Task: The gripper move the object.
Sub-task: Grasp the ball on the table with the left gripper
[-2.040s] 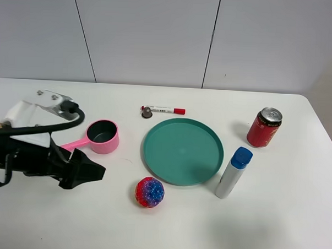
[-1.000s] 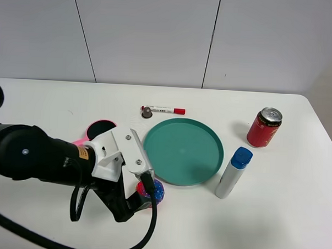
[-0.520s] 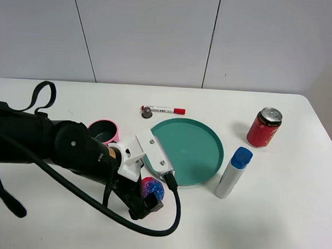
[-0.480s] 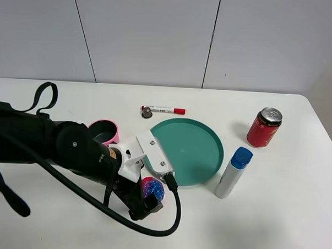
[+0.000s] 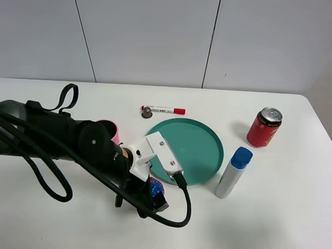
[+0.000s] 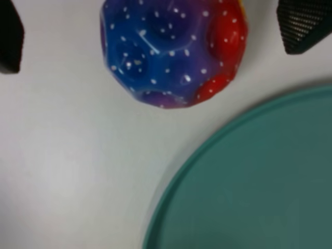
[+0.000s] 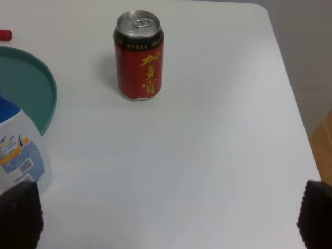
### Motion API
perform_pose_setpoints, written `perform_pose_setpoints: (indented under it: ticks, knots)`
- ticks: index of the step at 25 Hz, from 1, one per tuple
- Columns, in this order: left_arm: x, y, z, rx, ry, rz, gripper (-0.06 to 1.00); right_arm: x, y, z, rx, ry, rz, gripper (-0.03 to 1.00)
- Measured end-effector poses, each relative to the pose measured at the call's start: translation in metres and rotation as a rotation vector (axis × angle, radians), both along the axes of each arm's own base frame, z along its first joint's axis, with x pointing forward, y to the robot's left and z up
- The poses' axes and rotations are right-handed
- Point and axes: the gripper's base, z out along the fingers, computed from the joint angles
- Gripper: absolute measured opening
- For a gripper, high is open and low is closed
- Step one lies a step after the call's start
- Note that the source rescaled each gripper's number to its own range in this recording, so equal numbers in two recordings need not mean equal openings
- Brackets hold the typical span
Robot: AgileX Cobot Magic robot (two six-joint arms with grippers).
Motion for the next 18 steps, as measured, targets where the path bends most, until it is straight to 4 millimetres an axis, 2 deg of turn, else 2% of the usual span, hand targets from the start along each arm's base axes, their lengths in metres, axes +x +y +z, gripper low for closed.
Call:
perform_pose_setpoints:
  ticks: [4,12,18]
  knots:
    - [-0.001,0.0,-0.007,0.018,0.021,-0.003,1.0,0.0,0.0,0.0,0.0,0.0,0.0,1.0]
    - [0.0,0.0,-0.007,0.019,0.019,-0.002,1.0,0.0,0.0,0.0,0.0,0.0,0.0,1.0]
    - [0.0,0.0,-0.019,0.045,0.038,0.001,1.0,0.0,0.0,0.0,0.0,0.0,0.0,1.0]
